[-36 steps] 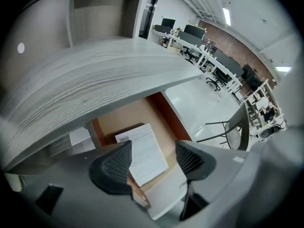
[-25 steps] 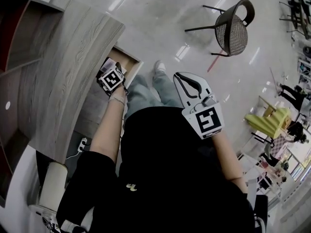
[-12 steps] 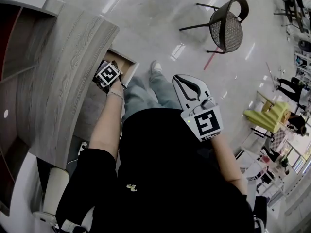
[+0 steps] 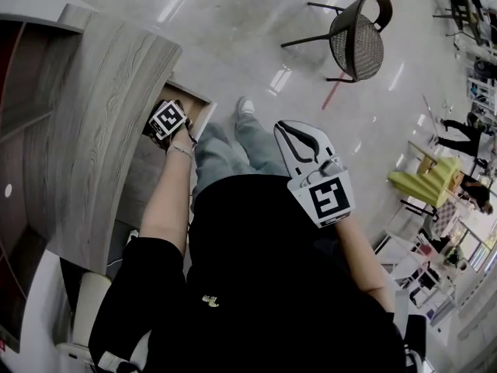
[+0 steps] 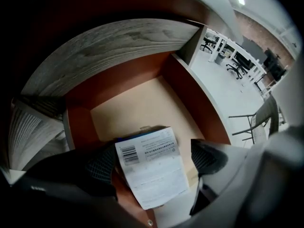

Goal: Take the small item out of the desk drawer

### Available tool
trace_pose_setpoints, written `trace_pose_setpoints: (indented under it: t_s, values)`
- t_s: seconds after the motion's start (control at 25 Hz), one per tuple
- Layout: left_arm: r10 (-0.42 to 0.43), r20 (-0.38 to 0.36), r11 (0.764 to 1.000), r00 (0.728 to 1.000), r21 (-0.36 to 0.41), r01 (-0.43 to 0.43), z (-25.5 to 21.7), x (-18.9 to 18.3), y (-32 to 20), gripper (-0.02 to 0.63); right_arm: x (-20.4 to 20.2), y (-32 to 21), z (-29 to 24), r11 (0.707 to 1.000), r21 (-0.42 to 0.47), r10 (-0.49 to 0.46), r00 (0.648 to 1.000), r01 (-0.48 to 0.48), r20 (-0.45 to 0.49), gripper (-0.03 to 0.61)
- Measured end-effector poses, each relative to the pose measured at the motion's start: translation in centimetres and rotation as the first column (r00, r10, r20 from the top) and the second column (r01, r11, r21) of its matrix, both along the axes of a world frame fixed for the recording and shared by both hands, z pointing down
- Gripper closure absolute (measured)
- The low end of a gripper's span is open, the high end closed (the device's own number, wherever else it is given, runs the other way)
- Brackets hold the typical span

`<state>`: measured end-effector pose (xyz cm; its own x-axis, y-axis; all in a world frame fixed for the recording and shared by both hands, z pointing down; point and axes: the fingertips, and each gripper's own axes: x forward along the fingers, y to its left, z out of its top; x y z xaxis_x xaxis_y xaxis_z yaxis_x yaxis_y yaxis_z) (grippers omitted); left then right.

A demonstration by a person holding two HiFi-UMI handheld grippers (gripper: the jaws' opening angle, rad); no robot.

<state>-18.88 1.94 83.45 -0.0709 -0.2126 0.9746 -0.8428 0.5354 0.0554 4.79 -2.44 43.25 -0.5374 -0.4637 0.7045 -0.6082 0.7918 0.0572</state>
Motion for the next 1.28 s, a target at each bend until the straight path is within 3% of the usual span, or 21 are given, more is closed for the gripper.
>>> trace_pose_setpoints:
  t_s: [0.2,0.4,0.6,0.8,1.28]
  values:
    - [0.101,-0.018,0.995,0.995,0.025,-0.1,0.1,2.1,-0.9,0.129,0.3,-0.2,0.3,1.0,-0.005,0.005,1.0,-0.005,0.004,0.575]
    - [0.186,0.009,0.982,0.982,0.042,-0.187,0.0,2.9,-1.6,0.129,0.7,-0.5,0.2,1.0,-0.006,0.009,1.0,-0.009,0.009,0.575]
    - [0.154,0.027,0.987,0.988,0.042,-0.155,-0.7,2.5,-1.5,0.129,1.0,-0.5,0.3,1.0,-0.012,0.01,1.0,-0.01,0.011,0.575]
    - [0.112,-0.01,0.994,0.994,-0.001,-0.112,0.4,2.6,-0.2,0.129,1.2,-0.5,0.4,1.0,-0.011,0.008,1.0,-0.008,0.008,0.575]
    - [0.133,0.006,0.989,0.991,-0.061,-0.132,2.0,1.9,-0.1,0.131,2.0,-0.8,0.6,0.999,-0.02,0.031,0.999,-0.031,-0.008,0.575]
